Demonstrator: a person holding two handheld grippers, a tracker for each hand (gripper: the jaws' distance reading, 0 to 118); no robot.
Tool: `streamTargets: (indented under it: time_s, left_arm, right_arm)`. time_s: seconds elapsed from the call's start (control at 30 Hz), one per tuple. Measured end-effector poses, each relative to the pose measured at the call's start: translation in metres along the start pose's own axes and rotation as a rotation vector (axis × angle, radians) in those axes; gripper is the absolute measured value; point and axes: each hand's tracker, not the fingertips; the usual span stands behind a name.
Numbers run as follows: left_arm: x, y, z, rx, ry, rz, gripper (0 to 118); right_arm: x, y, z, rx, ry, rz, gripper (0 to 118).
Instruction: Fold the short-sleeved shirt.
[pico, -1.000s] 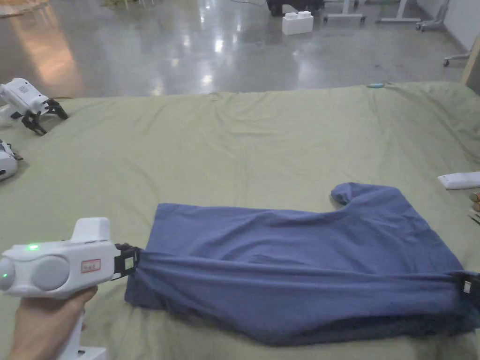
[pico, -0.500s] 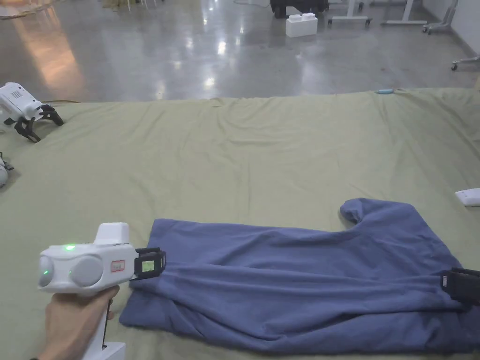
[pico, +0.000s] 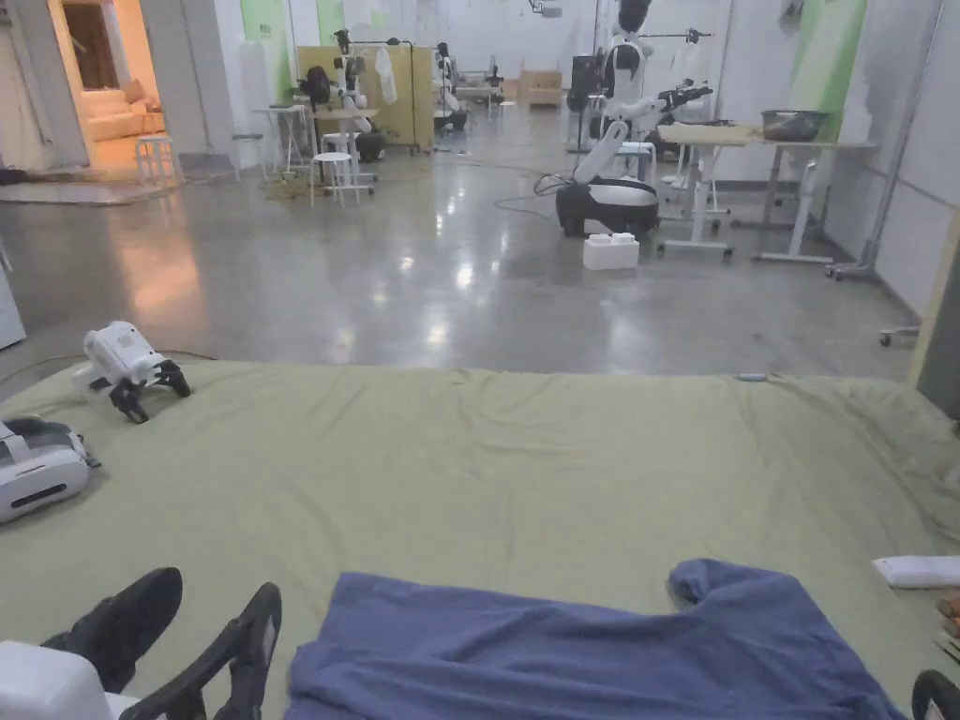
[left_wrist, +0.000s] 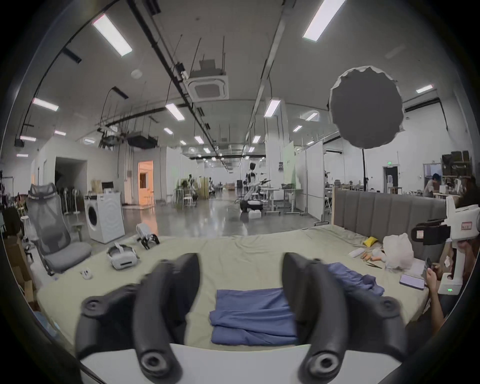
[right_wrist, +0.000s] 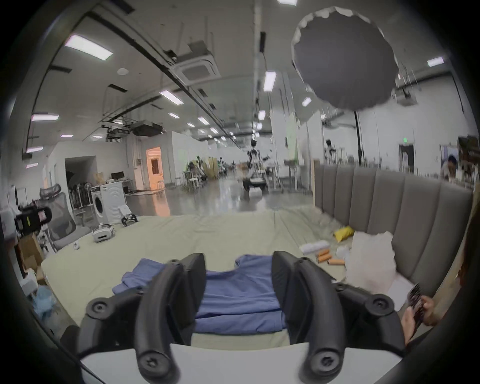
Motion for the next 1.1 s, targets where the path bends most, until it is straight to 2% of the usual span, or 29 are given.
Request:
streamTargets:
  time_s: [0.03,0.1,0.13,0.17,0.43,0.53,0.57,0.6,0.63,0.67,0.7,0.77,0.9,0.97,1.1]
  left_arm:
    - [0.004,0.005,0.013,0.009,0.013,-0.019,38]
    - [0.011,0.01,0.031,0.034,0.057,-0.076,24]
    - [0.012,0.011,0.037,0.035,0.054,-0.08,14]
    - [0.013,0.012,0.043,0.034,0.05,-0.081,2]
    - [0.015,0.015,0.05,0.034,0.061,-0.069,0]
    - [0.009,0.01,0.031,-0.066,0.006,0.022,0]
    - [0.004,0.001,0.017,-0.092,-0.012,0.054,2]
    - [-0.002,-0.014,0.0,-0.103,-0.026,0.078,12]
    - [-0.008,-0.027,-0.019,-0.155,-0.04,0.103,36]
    - [-0.017,-0.046,-0.043,-0.218,-0.064,0.14,55]
    - [-0.025,-0.065,-0.069,-0.29,-0.094,0.175,63]
    - [-0.038,-0.104,-0.118,-0.452,-0.104,0.241,66]
    - [-0.056,-0.182,-0.201,-0.619,-0.053,0.287,67]
    - [-0.057,-0.209,-0.228,-0.714,-0.032,0.271,67]
    - [-0.06,-0.245,-0.259,-0.784,0.017,0.216,66]
  right_arm:
    - [-0.006,0.002,0.01,0.001,0.013,-0.002,35]
    - [-0.014,0.004,0.027,0.01,0.025,-0.019,12]
    - [-0.018,0.004,0.036,0.034,0.033,-0.024,4]
    - [-0.021,0.004,0.042,0.049,0.025,-0.024,3]
    - [-0.024,0.005,0.049,0.064,0.023,0.029,0]
    - [-0.022,0.002,0.043,0.049,0.02,0.018,0]
    - [-0.02,0.0,0.039,0.032,0.026,0.007,0]
    - [-0.019,-0.003,0.037,0.027,0.027,0.0,0]
    - [-0.018,-0.006,0.034,0.014,0.032,-0.012,0]
    - [-0.015,-0.01,0.03,-0.013,0.042,-0.029,0]
    - [-0.013,-0.015,0.027,-0.033,0.043,-0.042,0]
    - [-0.01,-0.025,0.023,-0.075,0.036,-0.053,0]
    - [0.003,-0.044,0.017,-0.16,0.002,-0.094,0]
    - [0.011,-0.05,0.014,-0.197,-0.017,-0.107,0]
    - [0.025,-0.06,0.009,-0.252,-0.088,-0.108,0]
